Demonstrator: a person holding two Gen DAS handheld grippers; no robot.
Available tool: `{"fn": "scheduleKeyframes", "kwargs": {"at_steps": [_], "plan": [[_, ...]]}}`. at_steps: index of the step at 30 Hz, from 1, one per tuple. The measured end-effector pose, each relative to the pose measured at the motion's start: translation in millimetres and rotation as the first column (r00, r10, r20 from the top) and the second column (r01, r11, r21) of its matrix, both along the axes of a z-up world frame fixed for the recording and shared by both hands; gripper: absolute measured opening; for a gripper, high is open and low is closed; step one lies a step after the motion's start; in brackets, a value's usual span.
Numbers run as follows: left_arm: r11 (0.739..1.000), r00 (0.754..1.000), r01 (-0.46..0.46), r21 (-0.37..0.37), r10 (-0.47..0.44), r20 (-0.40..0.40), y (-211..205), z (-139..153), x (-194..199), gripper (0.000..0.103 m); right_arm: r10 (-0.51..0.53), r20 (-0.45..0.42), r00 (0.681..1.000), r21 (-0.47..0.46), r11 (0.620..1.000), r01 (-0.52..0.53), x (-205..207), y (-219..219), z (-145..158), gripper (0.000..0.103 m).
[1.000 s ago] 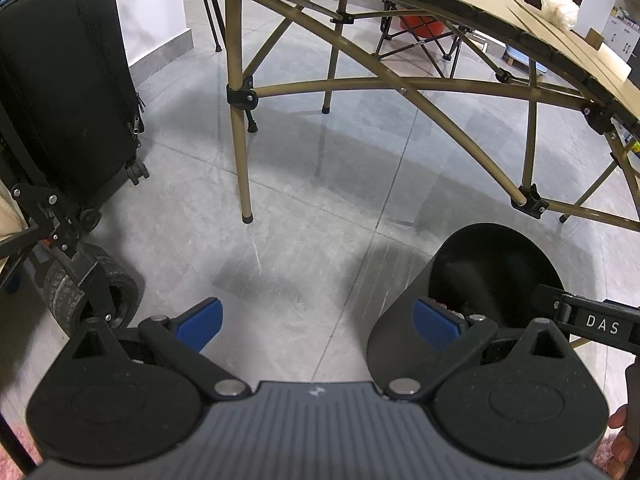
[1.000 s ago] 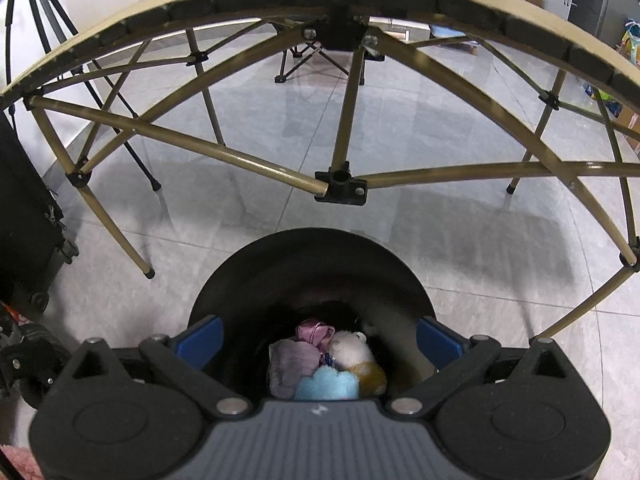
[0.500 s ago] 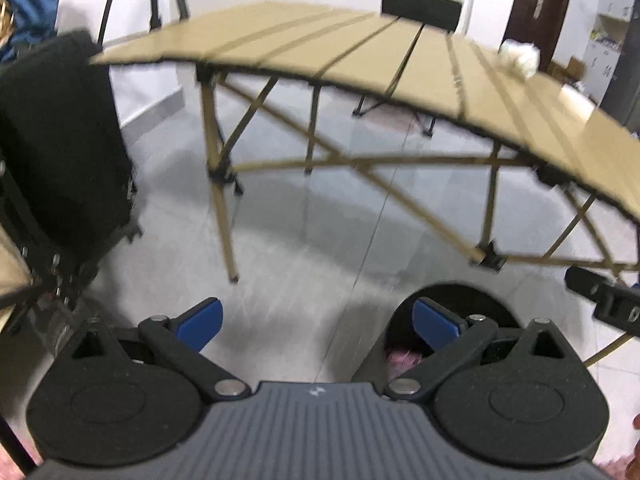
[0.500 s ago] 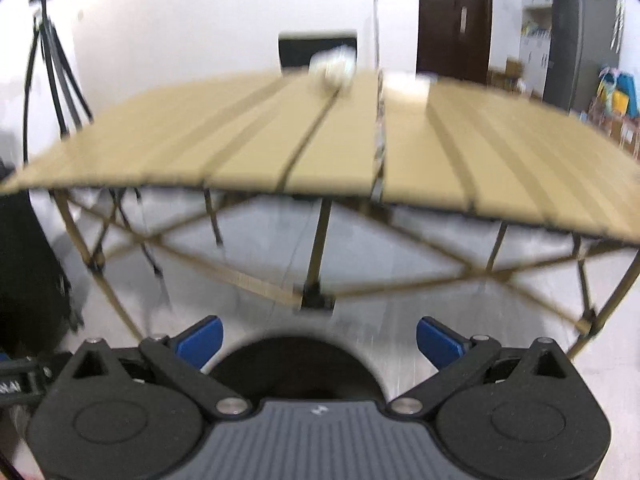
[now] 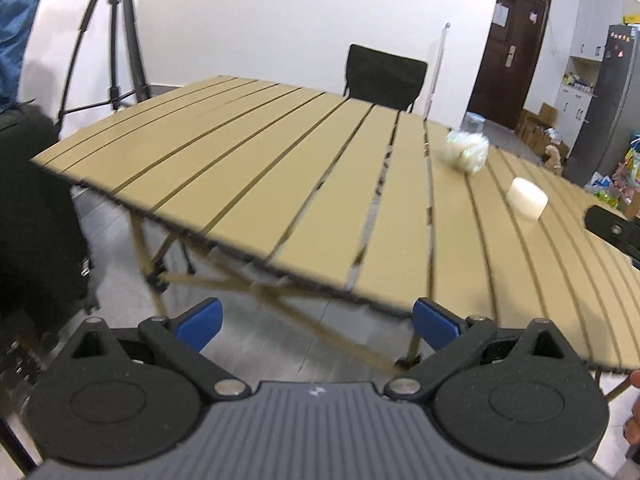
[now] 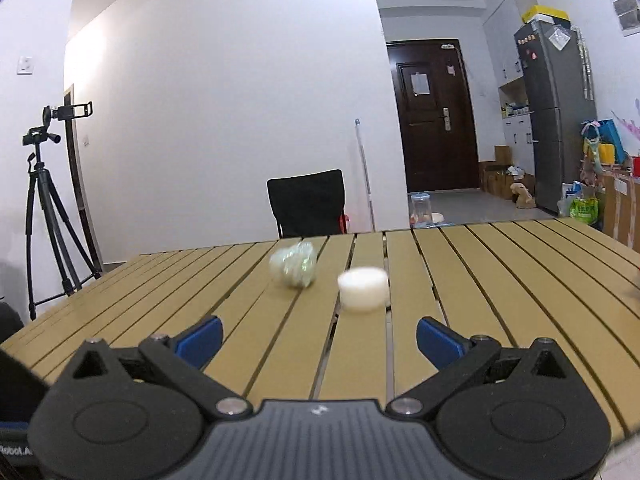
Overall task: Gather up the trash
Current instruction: 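Move both empty tools back toward the table, then close the right gripper on the white foam cylinder while the left grasps the plastic bag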
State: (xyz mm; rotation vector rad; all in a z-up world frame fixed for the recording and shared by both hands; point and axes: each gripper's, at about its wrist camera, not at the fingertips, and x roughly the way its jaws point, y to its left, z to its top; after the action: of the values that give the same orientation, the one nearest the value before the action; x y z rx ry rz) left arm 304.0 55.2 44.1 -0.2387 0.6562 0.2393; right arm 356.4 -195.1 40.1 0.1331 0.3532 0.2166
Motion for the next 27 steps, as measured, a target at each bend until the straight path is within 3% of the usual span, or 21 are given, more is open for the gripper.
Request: {"fn": "scheduleKeyframes", "kwargs": {"at_steps": [6, 13, 20, 23, 25, 27], "plan": [[0.999, 0.998, 0.026, 0.028, -0.028, 0.049, -15, 15, 51, 0.103, -0.002, -0.02, 1.0, -0.01, 1.0, 0.002, 73, 2, 12, 0.103], [0.999, 0.998, 0.045, 0.026, -0.046, 0.048, -15, 13, 116, 0.103, -0.018, -0.17, 0.985, -0.046, 0.999, 0.01, 150, 11, -7, 0.103], [0.999, 0.999, 0.039, 0.001, -0.039, 0.035, -7, 5, 156, 0.103, -0.053, -0.28, 0.958, -0.034, 0.998, 0.045, 191, 13, -33, 0.103], [0.999, 0.999, 0.037, 0.003, -0.037, 0.026, -7, 2, 162, 0.103, -0.036, -0.289, 0.957, -0.007, 0.999, 0.035, 196, 10, -33, 0.103], [0.999, 0.999, 0.04, 0.008, -0.04, 0.022, -9, -1, 163, 0.103, -0.031, -0.301, 0.953, -0.023, 0.999, 0.025, 198, 13, -35, 0.1], [0.999, 0.999, 0.048, 0.019, -0.048, 0.019, -13, -3, 162, 0.103, -0.049, -0.301, 0.952, -0.065, 0.997, 0.03, 201, 17, -39, 0.082]]}}
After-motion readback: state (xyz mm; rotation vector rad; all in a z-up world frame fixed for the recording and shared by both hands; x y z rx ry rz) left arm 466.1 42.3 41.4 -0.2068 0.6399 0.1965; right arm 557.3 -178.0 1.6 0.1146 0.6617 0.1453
